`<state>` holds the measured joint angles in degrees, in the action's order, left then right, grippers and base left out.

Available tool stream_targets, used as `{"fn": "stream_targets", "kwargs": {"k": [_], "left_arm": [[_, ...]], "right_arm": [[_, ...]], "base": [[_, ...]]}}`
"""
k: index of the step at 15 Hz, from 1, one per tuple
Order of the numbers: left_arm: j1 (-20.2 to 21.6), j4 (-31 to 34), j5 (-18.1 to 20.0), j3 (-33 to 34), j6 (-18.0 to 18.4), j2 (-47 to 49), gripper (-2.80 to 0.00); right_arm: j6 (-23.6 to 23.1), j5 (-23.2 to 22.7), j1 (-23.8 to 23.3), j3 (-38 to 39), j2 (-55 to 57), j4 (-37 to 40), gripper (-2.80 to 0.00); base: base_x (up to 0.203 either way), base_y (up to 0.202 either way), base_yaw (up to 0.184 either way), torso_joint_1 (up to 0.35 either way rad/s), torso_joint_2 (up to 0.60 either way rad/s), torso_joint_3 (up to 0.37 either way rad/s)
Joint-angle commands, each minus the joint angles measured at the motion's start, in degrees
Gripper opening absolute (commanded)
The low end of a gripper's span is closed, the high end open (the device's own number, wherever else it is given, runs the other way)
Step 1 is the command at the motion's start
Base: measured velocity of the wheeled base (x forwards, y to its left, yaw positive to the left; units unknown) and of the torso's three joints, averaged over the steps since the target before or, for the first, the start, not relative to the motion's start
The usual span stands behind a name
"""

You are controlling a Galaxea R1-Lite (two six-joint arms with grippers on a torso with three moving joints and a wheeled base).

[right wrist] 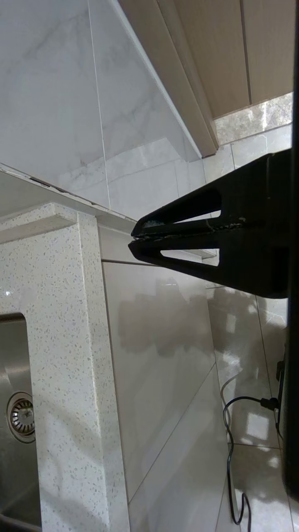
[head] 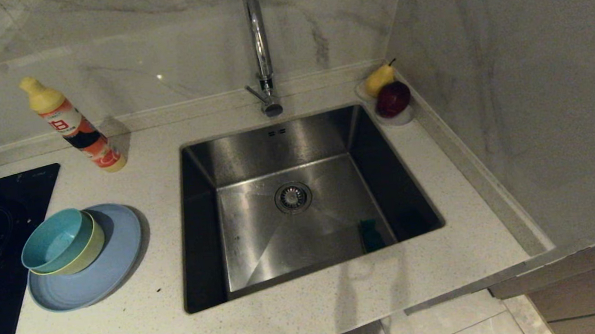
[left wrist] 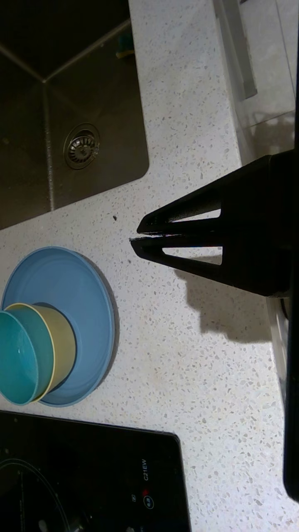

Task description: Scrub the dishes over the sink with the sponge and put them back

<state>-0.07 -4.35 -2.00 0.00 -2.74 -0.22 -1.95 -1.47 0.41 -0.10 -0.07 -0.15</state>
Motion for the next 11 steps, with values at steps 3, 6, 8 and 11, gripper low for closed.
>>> {"fn": "stream_targets", "kwargs": {"k": [3, 6, 8, 11], "left_arm": [[0.0, 0.0, 0.0, 1.5, -0.1, 0.2, -2.80], [0.0, 0.0, 0.0, 1.6, -0.1, 0.2, -2.80], [0.0, 0.0, 0.0, 1.6, 0.0, 0.2, -2.80], [0.0, 0.0, 0.0, 1.5, 0.0, 0.2, -2.80]], "right_arm": [[0.6, 0.5, 0.0, 0.0, -0.1, 0.0, -2.80], [1.7, 1.6, 0.0, 0.0, -0.1, -0.1, -2.80], [2.0, 1.5, 0.0, 0.0, -0.1, -0.1, -2.80], [2.0, 1.5, 0.0, 0.0, 0.0, -0.1, -2.80]], "base": [[0.000, 0.000, 0.000, 0.000, 0.00, 0.000], [0.000, 0.000, 0.000, 0.000, 0.00, 0.000], [0.000, 0.000, 0.000, 0.000, 0.00, 0.000], [0.000, 0.000, 0.000, 0.000, 0.00, 0.000]]}}
